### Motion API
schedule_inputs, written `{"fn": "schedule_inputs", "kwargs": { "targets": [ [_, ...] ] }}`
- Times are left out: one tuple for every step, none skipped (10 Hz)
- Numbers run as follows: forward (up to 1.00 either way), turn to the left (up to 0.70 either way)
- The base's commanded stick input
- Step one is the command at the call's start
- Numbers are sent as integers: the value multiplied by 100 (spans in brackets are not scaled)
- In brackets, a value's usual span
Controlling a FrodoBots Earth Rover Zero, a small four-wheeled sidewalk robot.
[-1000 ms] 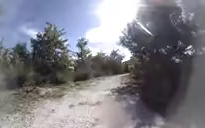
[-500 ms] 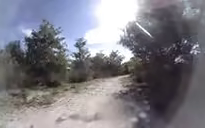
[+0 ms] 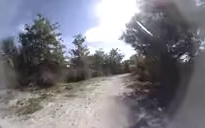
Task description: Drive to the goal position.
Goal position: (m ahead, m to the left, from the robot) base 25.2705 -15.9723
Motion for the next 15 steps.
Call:
{"fn": "schedule_inputs", "kwargs": {
  "targets": [
    [85, 0],
    [85, 0],
    [85, 0],
    [85, 0],
    [85, 0],
    [85, 0],
    [85, 0],
    [85, 0],
    [85, 0],
    [85, 0],
    [85, 0],
    [85, 0],
    [85, 0],
    [85, 0],
    [85, 0]
  ]
}}
